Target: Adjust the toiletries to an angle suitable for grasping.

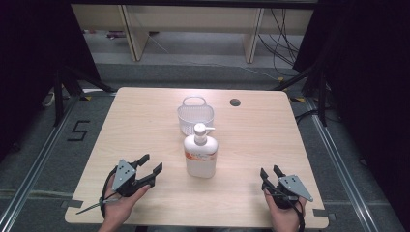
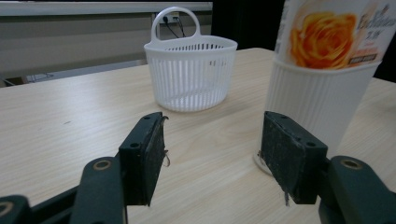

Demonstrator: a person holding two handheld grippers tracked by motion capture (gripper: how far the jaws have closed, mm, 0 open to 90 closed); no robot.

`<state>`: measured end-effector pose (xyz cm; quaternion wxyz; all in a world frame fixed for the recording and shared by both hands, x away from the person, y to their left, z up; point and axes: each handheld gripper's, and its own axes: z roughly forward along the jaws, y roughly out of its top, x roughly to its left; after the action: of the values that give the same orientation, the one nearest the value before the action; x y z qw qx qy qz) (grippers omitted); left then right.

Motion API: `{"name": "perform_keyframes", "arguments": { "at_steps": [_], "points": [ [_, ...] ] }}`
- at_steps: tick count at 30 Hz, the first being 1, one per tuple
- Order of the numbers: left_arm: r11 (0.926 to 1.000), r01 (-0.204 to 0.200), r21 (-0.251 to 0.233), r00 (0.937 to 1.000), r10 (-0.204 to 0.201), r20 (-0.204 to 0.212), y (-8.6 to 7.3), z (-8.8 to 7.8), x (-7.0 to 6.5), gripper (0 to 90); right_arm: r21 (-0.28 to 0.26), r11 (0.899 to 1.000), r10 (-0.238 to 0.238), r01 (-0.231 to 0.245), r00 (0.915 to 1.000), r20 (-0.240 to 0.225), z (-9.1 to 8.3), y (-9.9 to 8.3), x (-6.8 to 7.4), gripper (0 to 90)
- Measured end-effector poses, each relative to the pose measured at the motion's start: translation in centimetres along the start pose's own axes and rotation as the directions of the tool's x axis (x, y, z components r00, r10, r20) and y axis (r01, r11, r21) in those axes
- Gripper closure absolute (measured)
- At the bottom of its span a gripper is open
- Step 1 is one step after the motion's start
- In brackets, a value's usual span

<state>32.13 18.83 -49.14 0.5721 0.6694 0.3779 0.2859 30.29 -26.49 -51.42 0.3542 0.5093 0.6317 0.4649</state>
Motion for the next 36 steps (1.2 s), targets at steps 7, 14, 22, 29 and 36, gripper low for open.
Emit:
{"name": "perform_keyframes", "arguments": {
  "at_steps": [7,14,22,29,36],
  "points": [
    [0.9997,0.002,-0.026,0.9995,-0.001,0.032,1.4,0.2,-1.5,37.3,-0.009,1.000,-0.027,0.027,0.9995,0.015,0.1,0.0,-0.1,49.0],
    [0.9992,-0.014,-0.037,0.9976,0.017,0.068,3.2,0.4,-3.1,35.9,0.008,1.000,0.028,-0.028,0.9995,0.011,-0.1,0.0,0.2,48.5],
    [0.9989,-0.014,-0.044,0.9950,0.018,0.099,4.1,0.5,-4.1,35.9,-0.001,1.000,-0.012,0.012,0.9999,0.011,0.1,0.0,0.0,48.2],
    [0.9970,-0.021,-0.075,0.9900,0.031,0.137,5.0,0.9,-5.3,36.7,0.016,1.000,-0.013,0.013,0.9999,0.007,0.0,0.0,0.0,48.0],
    [0.9958,-0.033,-0.085,0.9878,0.046,0.149,6.4,1.5,-6.5,36.3,0.018,1.000,-0.006,0.006,1.0000,0.005,-0.1,0.1,0.0,47.9]
  ]
}}
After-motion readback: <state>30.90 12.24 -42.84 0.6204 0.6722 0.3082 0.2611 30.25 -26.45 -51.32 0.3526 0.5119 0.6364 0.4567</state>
